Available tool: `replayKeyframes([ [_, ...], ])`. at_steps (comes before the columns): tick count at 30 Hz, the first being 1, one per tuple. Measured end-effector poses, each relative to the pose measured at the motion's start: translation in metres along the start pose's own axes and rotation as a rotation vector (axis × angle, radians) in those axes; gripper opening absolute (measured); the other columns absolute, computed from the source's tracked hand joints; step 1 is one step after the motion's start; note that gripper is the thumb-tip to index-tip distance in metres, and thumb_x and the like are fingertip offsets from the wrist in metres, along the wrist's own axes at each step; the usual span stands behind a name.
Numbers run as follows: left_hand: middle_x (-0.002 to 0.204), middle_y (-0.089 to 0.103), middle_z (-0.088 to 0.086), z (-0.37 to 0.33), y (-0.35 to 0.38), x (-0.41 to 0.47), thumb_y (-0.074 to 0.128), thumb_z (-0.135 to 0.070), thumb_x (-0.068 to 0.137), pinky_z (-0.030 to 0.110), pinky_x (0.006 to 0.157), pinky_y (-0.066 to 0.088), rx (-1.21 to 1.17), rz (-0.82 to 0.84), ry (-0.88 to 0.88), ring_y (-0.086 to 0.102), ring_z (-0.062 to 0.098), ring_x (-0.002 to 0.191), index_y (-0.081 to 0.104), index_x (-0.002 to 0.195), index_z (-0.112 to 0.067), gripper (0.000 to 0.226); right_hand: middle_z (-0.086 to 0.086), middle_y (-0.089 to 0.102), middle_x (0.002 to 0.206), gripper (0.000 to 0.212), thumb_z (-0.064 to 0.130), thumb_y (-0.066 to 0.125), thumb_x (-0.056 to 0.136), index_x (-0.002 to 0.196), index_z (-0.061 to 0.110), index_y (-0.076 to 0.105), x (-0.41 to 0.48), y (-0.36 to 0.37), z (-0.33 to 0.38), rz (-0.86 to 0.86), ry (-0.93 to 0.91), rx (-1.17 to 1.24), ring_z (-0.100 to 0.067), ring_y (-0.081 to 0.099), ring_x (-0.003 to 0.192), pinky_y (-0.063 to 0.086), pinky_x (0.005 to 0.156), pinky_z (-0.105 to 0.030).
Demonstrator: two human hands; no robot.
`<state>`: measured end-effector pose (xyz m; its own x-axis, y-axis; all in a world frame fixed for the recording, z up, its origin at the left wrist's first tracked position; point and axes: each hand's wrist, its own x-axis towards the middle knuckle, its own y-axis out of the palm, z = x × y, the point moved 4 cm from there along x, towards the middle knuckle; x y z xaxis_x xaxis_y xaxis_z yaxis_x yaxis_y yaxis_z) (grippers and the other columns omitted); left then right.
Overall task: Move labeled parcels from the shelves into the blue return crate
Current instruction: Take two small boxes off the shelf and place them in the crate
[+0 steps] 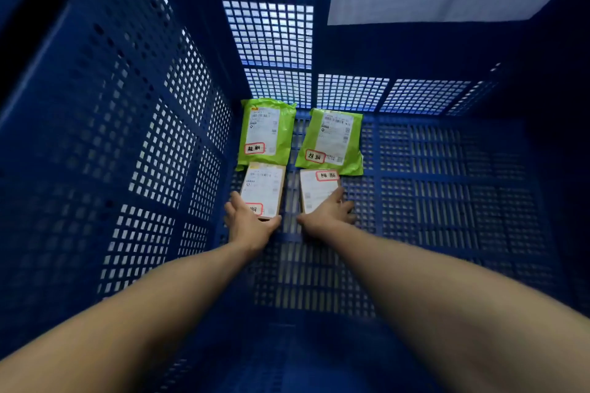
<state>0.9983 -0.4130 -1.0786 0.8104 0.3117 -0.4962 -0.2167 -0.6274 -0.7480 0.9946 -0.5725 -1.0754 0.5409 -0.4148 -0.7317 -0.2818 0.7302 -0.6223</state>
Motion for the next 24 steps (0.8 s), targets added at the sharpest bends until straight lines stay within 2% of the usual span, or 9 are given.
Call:
replayKeyframes([
  [6,0.142,0.025,0.018,0.014,0.008,0.006,0.079,-0.031,0.072,0.042,0.109,0.032,0.04,0.075,-0.035,0.033,0.036,0.13,0.012,0.144,-0.003,0.102,-0.019,0.013,0.148,0.106,0.038,0.073,0.075,0.147,0.017,-0.001,0.004,0.022,0.003,0.023,-0.011,-0.051,-0.04,0.024,0.134,0.029,0.108,-0.046],
  [11,0.145,0.024,0.017,0.017,0.013,0.009,0.081,-0.03,0.07,0.045,0.11,0.031,0.097,0.116,-0.083,0.03,0.036,0.132,0.017,0.141,-0.003,0.099,-0.019,0.007,0.15,0.11,0.04,0.071,0.078,0.148,0.018,-0.011,0.009,0.027,0.004,0.076,0.002,-0.058,-0.042,0.027,0.133,0.029,0.108,-0.047],
  [15,0.147,0.021,0.018,0.019,0.02,0.013,0.083,-0.028,0.067,0.047,0.112,0.028,0.106,0.136,-0.101,0.026,0.036,0.136,0.018,0.138,-0.004,0.099,-0.019,0.003,0.152,0.111,0.033,0.07,0.081,0.148,0.018,-0.018,0.016,0.032,0.001,0.139,0.02,-0.067,-0.04,0.029,0.135,0.03,0.11,-0.044],
  [17,0.146,0.023,0.017,0.018,0.021,0.017,0.084,-0.026,0.066,0.045,0.111,0.03,0.099,0.14,-0.095,0.03,0.036,0.133,0.022,0.135,-0.004,0.095,-0.018,0.004,0.152,0.113,0.026,0.072,0.08,0.148,0.018,-0.019,0.02,0.03,-0.002,0.154,0.035,-0.073,-0.039,0.029,0.135,0.032,0.111,-0.043],
  [21,0.144,0.025,0.016,0.009,0.02,0.019,0.083,-0.023,0.068,0.042,0.109,0.03,0.101,0.151,-0.095,0.033,0.035,0.131,0.023,0.136,-0.003,0.092,-0.017,0.005,0.152,0.111,0.02,0.071,0.08,0.148,0.021,-0.016,0.023,0.023,-0.006,0.143,0.031,-0.065,-0.039,0.029,0.135,0.035,0.109,-0.044],
  [24,0.148,0.022,0.016,0.007,0.018,0.019,0.084,-0.028,0.065,0.043,0.113,0.025,0.158,0.19,-0.14,0.027,0.035,0.136,0.018,0.14,-0.004,0.102,-0.018,0.006,0.153,0.101,0.022,0.069,0.083,0.149,0.018,-0.008,0.023,0.011,0.003,0.087,-0.002,-0.106,-0.04,0.023,0.138,0.031,0.11,-0.046],
])
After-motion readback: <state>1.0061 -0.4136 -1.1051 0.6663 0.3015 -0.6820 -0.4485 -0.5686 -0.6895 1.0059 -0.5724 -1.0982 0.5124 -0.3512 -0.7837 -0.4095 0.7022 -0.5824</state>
